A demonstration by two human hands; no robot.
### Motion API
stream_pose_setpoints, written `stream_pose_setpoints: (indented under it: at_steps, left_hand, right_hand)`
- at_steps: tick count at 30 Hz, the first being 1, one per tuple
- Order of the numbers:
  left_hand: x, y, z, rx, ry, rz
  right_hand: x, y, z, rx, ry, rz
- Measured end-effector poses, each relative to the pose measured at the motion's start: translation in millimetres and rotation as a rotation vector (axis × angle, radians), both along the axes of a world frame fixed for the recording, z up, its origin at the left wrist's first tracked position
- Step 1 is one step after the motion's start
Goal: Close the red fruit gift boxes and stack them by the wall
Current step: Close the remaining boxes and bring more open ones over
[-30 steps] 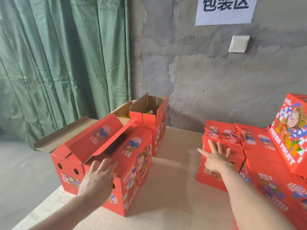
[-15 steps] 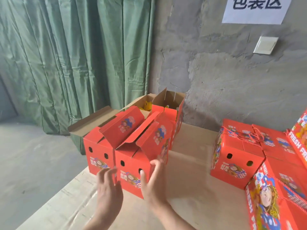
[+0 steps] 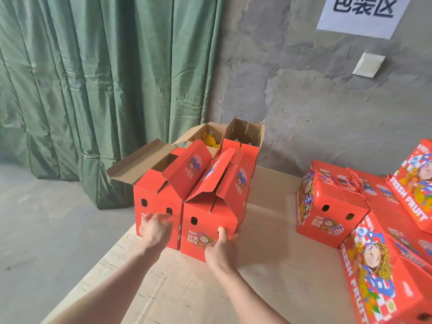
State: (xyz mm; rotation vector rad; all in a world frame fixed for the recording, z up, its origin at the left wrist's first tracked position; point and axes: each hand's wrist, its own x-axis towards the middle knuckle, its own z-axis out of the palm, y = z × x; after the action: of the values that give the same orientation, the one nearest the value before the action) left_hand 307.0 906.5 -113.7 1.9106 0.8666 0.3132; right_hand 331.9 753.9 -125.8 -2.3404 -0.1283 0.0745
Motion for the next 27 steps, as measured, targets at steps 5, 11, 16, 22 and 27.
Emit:
stream_pose_setpoints:
  at_steps: [5, 11, 16, 22, 27]
  left_hand:
    - [12.4, -10.1, -1.9, -0.033, 0.132, -0.101]
    - [2.2, -15.5, 6.5, 0.051, 0.273, -0.227]
    - [-44.8, -40.8, 25.8, -0.07, 0.172, -0.42]
    - [-101.0, -85.8, 33.3, -0.12, 0.236, -0.625]
    - [-141.5, -136.0, 33.9, 0.064, 0.297, -0.852]
  right_hand:
    - [4.1, -15.5, -9.4, -0.174, 0.013, 0.123]
    - [10.6, -28.4, -1.3, -0.174, 0.119, 0.16]
    - [-8.6, -55.6, 0.0, -0.186, 0.151, 0.079]
    - [-49.3, -117.2, 8.2, -0.225, 0.137, 0.057]
    - [-91.4, -184.6, 16.7, -0.22, 0.131, 0.045]
